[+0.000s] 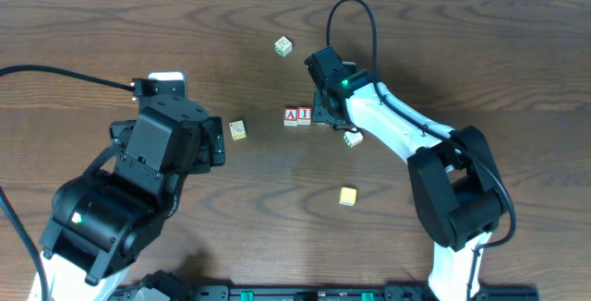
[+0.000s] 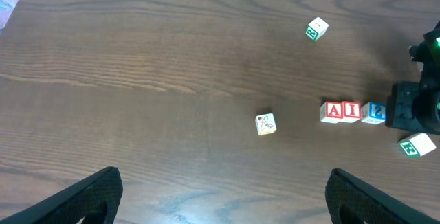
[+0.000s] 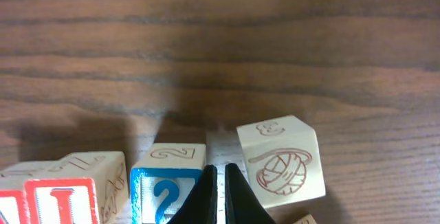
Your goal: Spell out Ai2
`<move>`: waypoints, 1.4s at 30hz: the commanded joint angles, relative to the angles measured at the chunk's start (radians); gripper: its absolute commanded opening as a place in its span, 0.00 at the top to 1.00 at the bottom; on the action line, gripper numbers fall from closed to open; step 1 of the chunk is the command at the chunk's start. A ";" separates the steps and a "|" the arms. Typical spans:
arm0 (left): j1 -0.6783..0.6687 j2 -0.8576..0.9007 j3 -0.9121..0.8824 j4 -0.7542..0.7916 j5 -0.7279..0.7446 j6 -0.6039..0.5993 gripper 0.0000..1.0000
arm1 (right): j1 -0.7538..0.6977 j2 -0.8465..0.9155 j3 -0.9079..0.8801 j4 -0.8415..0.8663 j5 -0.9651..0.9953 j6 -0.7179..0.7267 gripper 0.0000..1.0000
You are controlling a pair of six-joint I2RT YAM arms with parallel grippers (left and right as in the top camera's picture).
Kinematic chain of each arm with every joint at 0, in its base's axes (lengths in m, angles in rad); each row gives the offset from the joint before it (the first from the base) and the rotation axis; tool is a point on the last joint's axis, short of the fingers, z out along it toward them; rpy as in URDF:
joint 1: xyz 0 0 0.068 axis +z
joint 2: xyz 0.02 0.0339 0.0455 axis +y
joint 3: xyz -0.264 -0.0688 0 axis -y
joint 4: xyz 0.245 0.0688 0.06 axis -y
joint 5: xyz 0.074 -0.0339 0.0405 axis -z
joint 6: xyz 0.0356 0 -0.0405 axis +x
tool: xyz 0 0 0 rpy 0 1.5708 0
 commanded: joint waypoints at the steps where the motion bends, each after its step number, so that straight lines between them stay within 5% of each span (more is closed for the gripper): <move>1: 0.003 0.000 0.005 0.001 -0.022 -0.011 0.05 | 0.008 -0.023 -0.010 0.010 0.032 -0.017 0.94; 42: 0.003 0.000 0.005 0.005 -0.022 -0.011 0.05 | 0.009 -0.023 -0.010 0.031 0.019 -0.004 0.80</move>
